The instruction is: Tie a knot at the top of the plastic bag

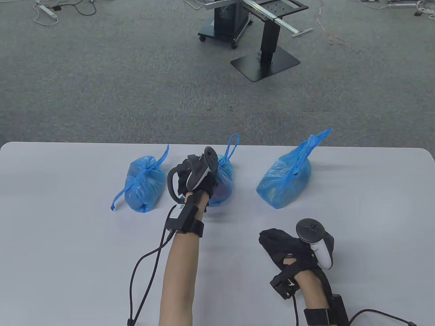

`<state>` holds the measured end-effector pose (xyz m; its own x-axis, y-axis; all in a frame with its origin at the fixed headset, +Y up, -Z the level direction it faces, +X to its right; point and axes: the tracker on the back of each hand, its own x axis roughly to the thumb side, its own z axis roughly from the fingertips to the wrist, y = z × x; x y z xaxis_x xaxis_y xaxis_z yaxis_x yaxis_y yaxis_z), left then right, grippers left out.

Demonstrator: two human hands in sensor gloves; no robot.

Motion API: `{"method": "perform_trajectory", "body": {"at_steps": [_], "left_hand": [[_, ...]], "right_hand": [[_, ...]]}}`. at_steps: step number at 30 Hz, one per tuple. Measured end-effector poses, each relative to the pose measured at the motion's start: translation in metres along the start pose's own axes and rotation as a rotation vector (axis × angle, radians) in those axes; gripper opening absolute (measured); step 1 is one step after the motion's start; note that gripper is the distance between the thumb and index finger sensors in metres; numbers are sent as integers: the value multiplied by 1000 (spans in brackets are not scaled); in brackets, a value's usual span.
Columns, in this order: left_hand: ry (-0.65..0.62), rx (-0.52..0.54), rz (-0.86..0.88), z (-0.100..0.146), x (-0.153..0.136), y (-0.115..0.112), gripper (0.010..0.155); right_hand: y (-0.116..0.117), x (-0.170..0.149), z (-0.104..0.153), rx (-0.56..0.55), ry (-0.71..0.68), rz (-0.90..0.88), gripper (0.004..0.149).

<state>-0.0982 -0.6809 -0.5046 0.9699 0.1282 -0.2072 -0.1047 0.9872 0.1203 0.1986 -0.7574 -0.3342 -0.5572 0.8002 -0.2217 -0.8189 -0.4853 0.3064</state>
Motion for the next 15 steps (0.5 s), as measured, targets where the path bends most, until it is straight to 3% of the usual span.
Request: {"method": "perform_trajectory", "body": {"at_steps": [6,15], "left_hand": [[17,25,11,29,-44,21,63],[6,37,48,105,-110,29,66]], "right_hand": [[7,5,1,-5,-7,73,60],[12,16,6,-81,-4,203,61]]}}
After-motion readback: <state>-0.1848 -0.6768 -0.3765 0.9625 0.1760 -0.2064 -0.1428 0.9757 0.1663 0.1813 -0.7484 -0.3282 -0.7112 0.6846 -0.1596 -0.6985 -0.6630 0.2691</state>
